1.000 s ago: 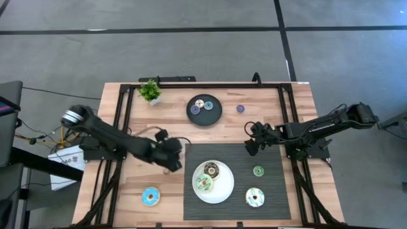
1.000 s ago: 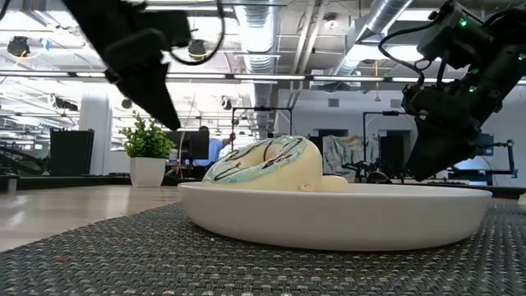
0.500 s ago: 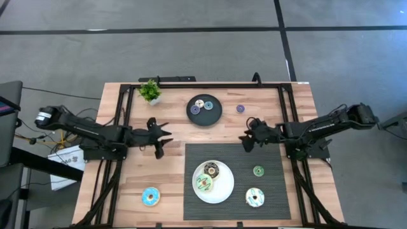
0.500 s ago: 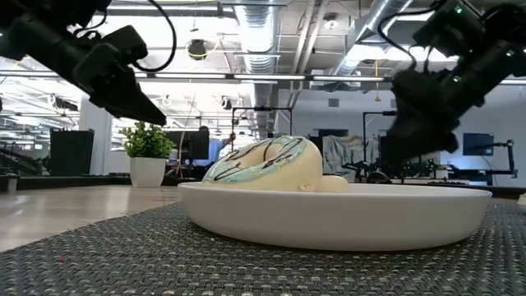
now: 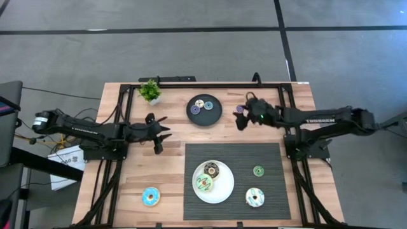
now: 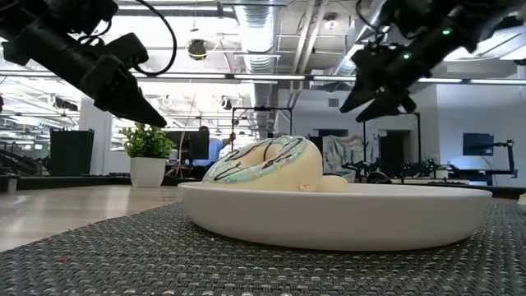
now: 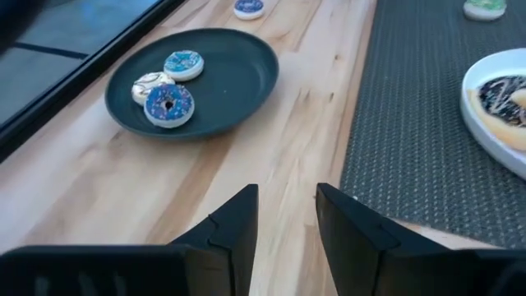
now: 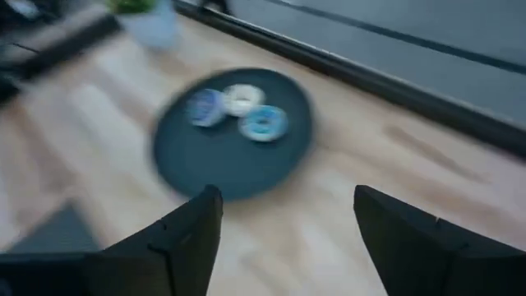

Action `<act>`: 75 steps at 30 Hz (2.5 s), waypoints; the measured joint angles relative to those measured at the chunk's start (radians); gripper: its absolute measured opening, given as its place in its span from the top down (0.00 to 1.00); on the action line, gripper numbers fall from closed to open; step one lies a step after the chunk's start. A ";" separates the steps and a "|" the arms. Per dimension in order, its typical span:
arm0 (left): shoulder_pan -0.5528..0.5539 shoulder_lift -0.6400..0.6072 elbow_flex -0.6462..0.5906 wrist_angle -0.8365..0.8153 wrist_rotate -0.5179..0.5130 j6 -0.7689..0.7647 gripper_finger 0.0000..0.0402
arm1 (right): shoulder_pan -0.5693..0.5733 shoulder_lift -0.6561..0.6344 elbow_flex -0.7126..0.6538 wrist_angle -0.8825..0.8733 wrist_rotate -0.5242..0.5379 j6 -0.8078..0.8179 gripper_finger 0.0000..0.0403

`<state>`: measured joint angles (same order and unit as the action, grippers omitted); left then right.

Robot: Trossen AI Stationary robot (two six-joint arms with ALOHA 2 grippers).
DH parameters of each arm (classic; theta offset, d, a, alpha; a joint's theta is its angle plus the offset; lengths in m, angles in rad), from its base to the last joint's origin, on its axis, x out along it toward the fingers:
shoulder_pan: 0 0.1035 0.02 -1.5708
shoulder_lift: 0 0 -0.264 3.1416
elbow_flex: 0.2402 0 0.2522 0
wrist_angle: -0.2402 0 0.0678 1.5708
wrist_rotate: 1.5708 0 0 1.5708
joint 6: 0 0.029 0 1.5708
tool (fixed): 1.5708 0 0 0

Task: Pick & Place donuts
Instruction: Put the small blue donut on the black plate

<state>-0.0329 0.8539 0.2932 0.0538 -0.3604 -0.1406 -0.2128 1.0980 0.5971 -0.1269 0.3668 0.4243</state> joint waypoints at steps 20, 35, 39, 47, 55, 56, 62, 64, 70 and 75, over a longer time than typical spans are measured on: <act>0.056 0.000 0.000 -0.070 0.050 -0.038 0.71 | -0.415 0.598 0.415 -0.397 -0.207 0.028 0.28; 0.056 0.001 0.000 -0.072 0.049 -0.038 0.71 | -0.379 0.738 0.420 -0.393 -0.221 0.020 0.28; 0.056 0.001 0.000 -0.072 0.048 -0.038 0.71 | -0.380 0.709 0.415 -0.391 -0.207 0.014 0.28; 0.056 0.001 0.000 -0.072 0.043 -0.038 0.71 | -0.391 0.637 0.413 -0.399 -0.193 0.009 0.28; 0.056 0.001 0.000 -0.072 0.042 -0.040 0.71 | -0.378 0.697 0.411 -0.432 -0.211 0.020 0.28; 0.056 0.001 0.000 -0.072 0.042 -0.040 0.71 | -0.376 0.704 0.413 -0.435 -0.208 0.022 0.28; 0.056 0.001 0.000 -0.072 0.042 -0.040 0.71 | -0.370 0.718 0.416 -0.443 -0.203 0.040 0.28; 0.056 0.001 0.000 -0.072 0.042 -0.040 0.71 | -0.371 0.718 0.416 -0.442 -0.204 0.040 0.28; 0.056 0.001 0.000 -0.072 0.043 -0.040 0.71 | -0.370 0.718 0.415 -0.444 -0.210 0.048 0.30; 0.056 0.001 0.000 -0.072 0.043 -0.040 0.71 | -0.370 0.719 0.415 -0.444 -0.212 0.049 0.33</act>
<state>0.0235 0.8547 0.2935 -0.0181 -0.3176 -0.1802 -0.5823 1.8168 1.0122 -0.5709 0.1552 0.4735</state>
